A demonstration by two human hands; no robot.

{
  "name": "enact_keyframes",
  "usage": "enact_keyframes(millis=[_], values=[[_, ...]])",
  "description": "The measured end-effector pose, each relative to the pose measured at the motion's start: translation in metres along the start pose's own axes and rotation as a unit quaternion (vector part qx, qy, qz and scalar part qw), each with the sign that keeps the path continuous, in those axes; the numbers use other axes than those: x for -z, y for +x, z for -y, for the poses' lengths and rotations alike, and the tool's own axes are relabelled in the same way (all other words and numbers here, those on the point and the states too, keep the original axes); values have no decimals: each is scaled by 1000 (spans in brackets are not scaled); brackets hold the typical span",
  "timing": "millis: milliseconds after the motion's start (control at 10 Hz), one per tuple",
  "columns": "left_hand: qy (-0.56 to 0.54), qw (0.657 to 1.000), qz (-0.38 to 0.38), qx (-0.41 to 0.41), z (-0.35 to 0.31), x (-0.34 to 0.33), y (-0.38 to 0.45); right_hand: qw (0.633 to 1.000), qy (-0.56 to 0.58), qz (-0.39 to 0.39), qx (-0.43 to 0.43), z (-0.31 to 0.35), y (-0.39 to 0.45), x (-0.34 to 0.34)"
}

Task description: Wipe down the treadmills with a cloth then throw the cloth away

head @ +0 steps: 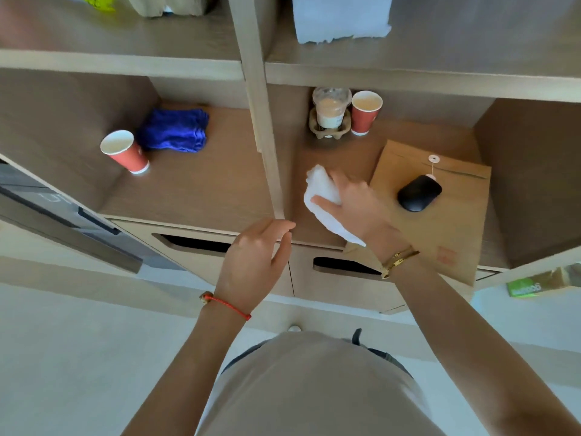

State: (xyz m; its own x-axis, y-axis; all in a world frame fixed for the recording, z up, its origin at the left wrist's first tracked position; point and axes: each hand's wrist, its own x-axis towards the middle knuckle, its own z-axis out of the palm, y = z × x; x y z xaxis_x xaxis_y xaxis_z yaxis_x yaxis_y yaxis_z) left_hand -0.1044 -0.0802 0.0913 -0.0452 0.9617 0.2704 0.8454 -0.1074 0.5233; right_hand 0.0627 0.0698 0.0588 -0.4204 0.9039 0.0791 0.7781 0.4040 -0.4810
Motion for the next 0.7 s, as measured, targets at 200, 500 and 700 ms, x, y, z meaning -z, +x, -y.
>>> enact_keyframes(millis=[200,500,700], values=[[-4,1000,30,-5,22,-10,10,997,-70,22,-6,-12,21,-37],[-12,999,33,5,23,-15,19,994,-71,82,25,-22,24,-50],[-14,1000,-1,18,21,-16,17,999,16,-34,9,-22,-13,-13]])
